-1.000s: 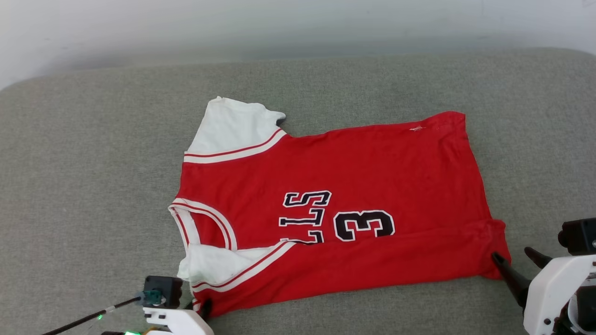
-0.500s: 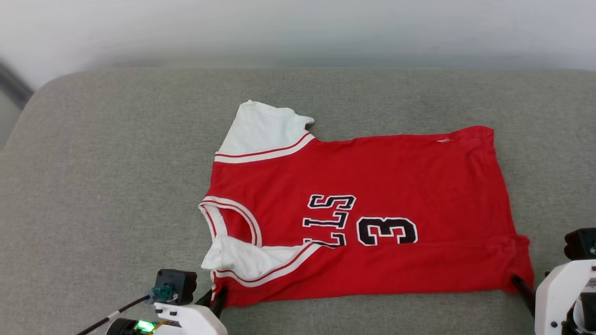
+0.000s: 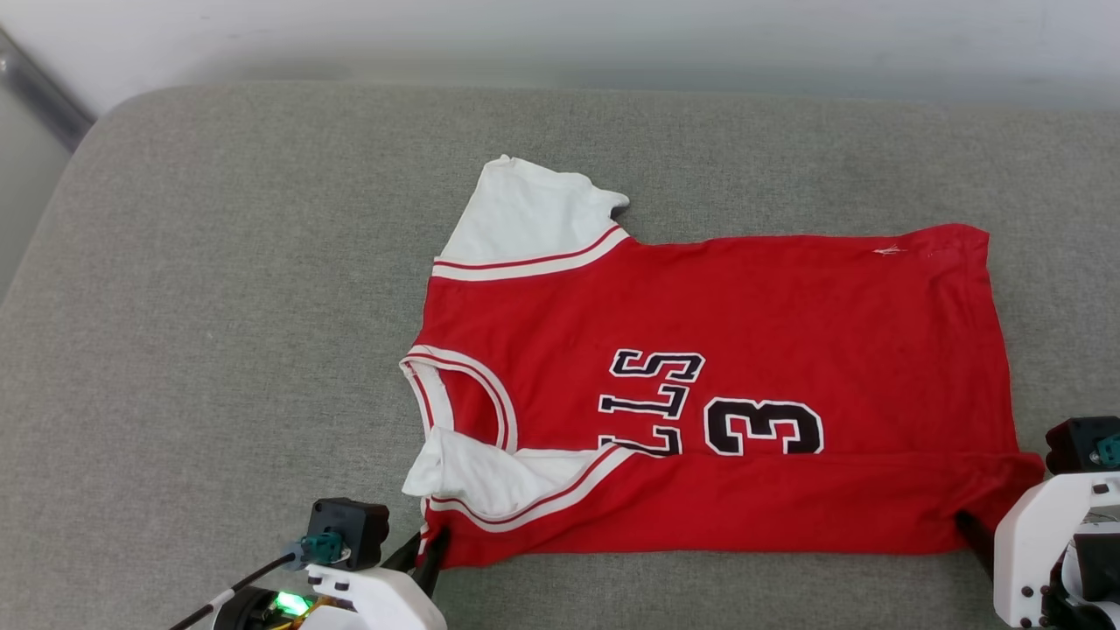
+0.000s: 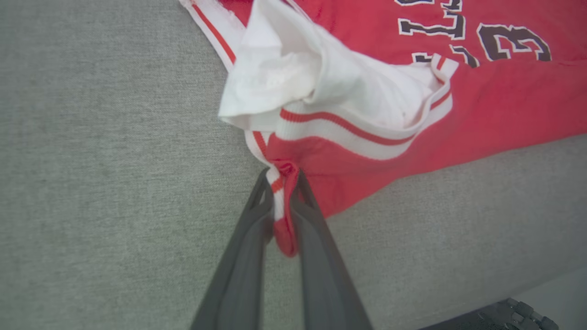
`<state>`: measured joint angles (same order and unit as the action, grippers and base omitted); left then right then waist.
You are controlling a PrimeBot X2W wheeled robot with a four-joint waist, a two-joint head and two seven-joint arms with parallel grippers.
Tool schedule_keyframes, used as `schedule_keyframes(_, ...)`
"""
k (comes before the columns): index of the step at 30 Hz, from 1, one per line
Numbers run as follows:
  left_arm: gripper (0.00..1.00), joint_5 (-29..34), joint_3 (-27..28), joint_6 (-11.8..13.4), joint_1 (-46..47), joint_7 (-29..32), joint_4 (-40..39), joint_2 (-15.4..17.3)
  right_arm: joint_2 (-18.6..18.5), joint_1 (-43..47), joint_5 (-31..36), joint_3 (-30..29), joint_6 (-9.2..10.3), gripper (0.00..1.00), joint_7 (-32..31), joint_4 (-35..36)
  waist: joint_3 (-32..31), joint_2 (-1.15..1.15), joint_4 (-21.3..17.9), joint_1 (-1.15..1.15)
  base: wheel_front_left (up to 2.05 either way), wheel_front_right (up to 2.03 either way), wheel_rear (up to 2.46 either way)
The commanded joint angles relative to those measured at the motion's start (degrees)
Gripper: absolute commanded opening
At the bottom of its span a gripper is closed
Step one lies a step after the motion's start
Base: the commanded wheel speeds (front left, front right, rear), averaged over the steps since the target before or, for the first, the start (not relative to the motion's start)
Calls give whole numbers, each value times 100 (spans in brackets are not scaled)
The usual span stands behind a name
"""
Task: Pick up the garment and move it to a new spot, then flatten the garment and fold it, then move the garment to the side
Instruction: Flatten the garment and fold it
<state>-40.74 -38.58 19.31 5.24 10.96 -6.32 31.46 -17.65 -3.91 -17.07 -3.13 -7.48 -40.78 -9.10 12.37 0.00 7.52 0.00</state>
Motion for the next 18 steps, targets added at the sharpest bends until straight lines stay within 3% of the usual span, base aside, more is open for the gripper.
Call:
schedule_keyframes(1, 0, 5, -18, -14, 56, -15, 36, -23, 143, 106, 0, 217, -2, 100, -51, -325, 28, 0, 20, 0, 0, 0, 0)
schedule_keyframes(2, 0, 4, -29, -28, 57, -11, 71, -20, 142, 113, -18, 256, -3, 80, -58, -386, 32, 0, 22, 0, 0, 0, 0)
schedule_keyframes(3, 0, 15, -41, -41, 61, -5, 104, -14, 134, 120, -30, 282, -8, 29, -53, -435, 29, 0, 21, 0, 0, 0, 0)
schedule_keyframes(4, 0, 20, -45, -50, 65, -14, 140, -12, 118, 120, -34, 294, -8, 0, -34, -474, 18, 0, 16, 0, 0, 0, 0)
schedule_keyframes(10, 0, -55, -40, -99, -60, -58, 325, 52, 8, 225, -114, 64, 2, 0, 99, -438, -210, 0, -76, 0, 0, 0, 0)
schedule_keyframes(18, 0, -155, -38, -125, -441, -9, 381, 366, 17, 769, -390, -304, 3, 0, -96, 304, -624, 0, -237, 0, 0, 0, 0)
